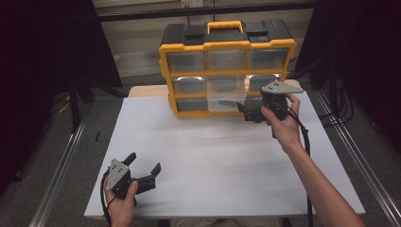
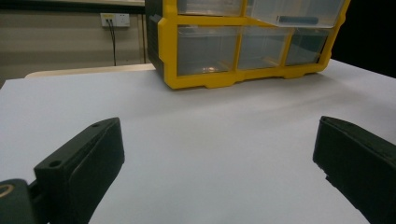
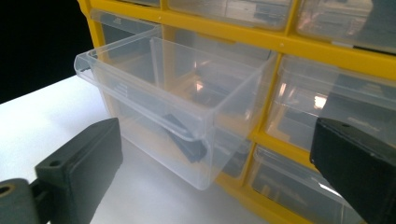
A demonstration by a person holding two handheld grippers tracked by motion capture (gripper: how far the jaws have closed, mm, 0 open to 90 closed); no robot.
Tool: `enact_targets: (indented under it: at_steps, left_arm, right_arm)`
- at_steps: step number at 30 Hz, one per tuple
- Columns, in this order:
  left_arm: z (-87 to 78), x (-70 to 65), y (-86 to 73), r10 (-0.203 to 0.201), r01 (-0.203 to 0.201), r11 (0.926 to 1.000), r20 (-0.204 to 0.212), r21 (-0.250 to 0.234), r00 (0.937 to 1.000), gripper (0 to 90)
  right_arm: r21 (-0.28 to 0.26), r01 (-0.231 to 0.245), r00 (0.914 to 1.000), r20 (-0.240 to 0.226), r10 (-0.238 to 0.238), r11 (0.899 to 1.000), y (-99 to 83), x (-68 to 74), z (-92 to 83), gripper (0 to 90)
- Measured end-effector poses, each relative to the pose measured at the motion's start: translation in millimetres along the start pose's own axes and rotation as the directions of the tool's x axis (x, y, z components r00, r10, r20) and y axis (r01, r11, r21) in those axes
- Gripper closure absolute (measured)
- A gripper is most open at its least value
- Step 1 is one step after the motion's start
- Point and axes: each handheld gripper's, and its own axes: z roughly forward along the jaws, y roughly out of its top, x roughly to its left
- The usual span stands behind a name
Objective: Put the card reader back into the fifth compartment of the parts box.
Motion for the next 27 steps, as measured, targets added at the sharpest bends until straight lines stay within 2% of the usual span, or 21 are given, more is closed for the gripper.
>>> enact_targets:
  at_steps: [3,10,13,17,21,23,27]
  left_arm:
    - [-0.4,0.0,0.2,-0.005,0.005,1.0,-0.002,-0.008,1.0,2.2]
    - [-0.7,-0.3,0.2,-0.001,0.001,1.0,-0.009,-0.009,1.0,2.2]
    - [-0.8,0.0,0.2,0.002,-0.002,1.0,-0.015,-0.007,0.9999,2.2]
    - [-0.7,-0.7,0.1,0.0,0.0,1.0,-0.019,-0.009,0.9998,2.2]
    - [-1.0,-0.7,0.2,0.001,-0.002,1.0,-0.021,-0.01,0.9998,2.2]
    - [-1.4,-0.3,0.2,0.007,-0.007,1.0,-0.029,-0.007,0.9996,2.2]
    - [-1.5,0.1,0.2,0.006,-0.006,1.0,-0.031,-0.008,0.9995,2.2]
  right_arm:
    - [-0.014,-0.001,0.9998,0.021,0.001,1.0,-5.9,2.8,-4.3,0.5]
    - [-0.029,0.005,0.9993,0.036,-0.004,1.0,-21.4,6.2,-14.8,0.5]
    - [-0.03,0.01,0.9981,0.061,-0.008,0.999,-29.9,6.4,-19.1,0.5]
    - [-0.031,-0.012,0.9979,0.063,0.014,0.999,-39.6,5.2,-25.0,0.5]
    - [-0.035,-0.011,0.9971,0.076,0.013,0.999,-50.3,5.7,-31.3,0.5]
    - [-0.031,-0.005,0.9948,0.101,0.008,1.0,-55.0,6.3,-34.1,0.6]
    - [-0.035,-0.01,0.9946,0.103,0.014,0.999,-63.2,7.3,-39.9,0.6]
